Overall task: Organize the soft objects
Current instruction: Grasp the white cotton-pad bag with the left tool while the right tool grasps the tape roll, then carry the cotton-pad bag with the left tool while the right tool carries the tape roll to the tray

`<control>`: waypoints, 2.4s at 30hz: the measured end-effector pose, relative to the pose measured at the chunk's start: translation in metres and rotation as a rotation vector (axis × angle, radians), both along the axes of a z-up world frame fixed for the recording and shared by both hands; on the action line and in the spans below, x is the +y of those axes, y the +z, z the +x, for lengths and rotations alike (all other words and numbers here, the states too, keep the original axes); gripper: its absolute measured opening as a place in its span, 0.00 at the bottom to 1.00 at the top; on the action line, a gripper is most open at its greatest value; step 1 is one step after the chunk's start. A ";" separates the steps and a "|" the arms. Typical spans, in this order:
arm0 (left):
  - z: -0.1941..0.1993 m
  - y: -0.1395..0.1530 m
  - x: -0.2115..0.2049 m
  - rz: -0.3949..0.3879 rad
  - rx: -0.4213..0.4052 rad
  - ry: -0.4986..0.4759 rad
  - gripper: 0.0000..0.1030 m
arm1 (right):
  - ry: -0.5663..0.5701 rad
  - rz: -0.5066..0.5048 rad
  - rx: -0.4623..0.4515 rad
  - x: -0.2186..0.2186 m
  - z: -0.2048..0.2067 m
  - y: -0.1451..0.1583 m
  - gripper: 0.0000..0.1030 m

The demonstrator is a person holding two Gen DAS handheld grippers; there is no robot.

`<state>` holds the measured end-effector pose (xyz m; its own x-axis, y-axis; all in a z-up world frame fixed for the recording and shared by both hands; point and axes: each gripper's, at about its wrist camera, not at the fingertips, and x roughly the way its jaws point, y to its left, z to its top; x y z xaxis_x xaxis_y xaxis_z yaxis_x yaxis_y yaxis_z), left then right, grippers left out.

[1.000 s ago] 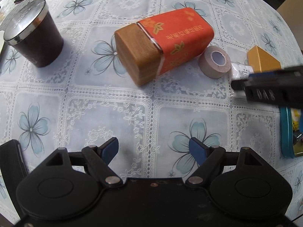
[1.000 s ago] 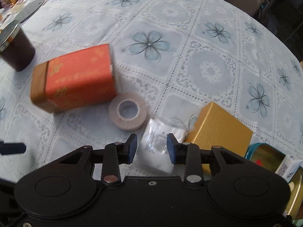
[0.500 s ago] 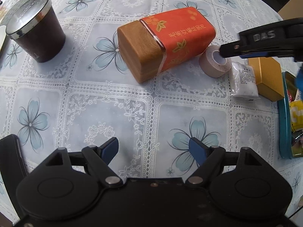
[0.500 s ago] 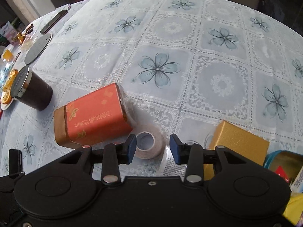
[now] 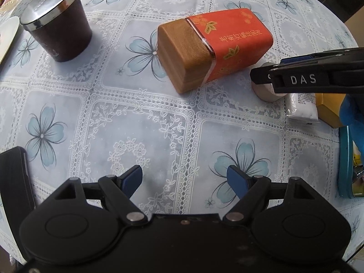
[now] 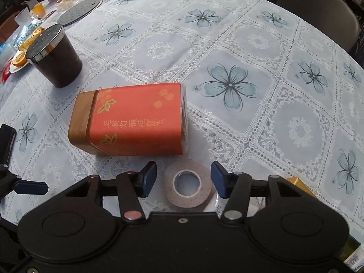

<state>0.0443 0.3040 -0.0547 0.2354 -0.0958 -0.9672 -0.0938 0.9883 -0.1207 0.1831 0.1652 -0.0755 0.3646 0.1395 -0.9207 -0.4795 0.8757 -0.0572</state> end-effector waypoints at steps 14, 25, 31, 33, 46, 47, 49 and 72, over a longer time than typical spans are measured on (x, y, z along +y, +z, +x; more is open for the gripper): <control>0.006 0.004 -0.032 0.021 -0.022 -0.032 0.78 | -0.060 0.078 0.018 -0.023 0.003 0.013 0.47; 0.059 0.015 -0.103 0.034 -0.134 -0.135 0.81 | -0.399 0.270 0.031 -0.113 0.025 0.057 0.47; 0.076 0.016 -0.135 -0.026 -0.164 -0.165 0.88 | -0.467 0.295 0.034 -0.145 0.021 0.057 0.47; 0.079 0.013 -0.146 -0.011 -0.167 -0.195 0.89 | -0.475 0.291 0.030 -0.151 0.019 0.058 0.47; 0.099 -0.015 -0.166 0.102 -0.165 -0.295 0.50 | -0.471 0.297 0.032 -0.162 0.019 0.056 0.47; 0.099 -0.014 -0.165 0.118 -0.170 -0.305 0.46 | -0.471 0.299 0.032 -0.163 0.019 0.056 0.47; 0.103 -0.013 -0.157 0.081 -0.152 -0.291 0.43 | -0.472 0.301 0.032 -0.165 0.019 0.056 0.47; 0.124 0.067 -0.242 0.020 -0.223 -0.338 0.43 | -0.631 0.353 0.016 -0.262 -0.017 0.074 0.47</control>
<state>0.1683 0.0616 0.0123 0.3984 -0.1858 -0.8982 0.2637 0.9611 -0.0818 0.1656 -0.0972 -0.0020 0.4607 0.1973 -0.8654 0.1248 0.9509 0.2832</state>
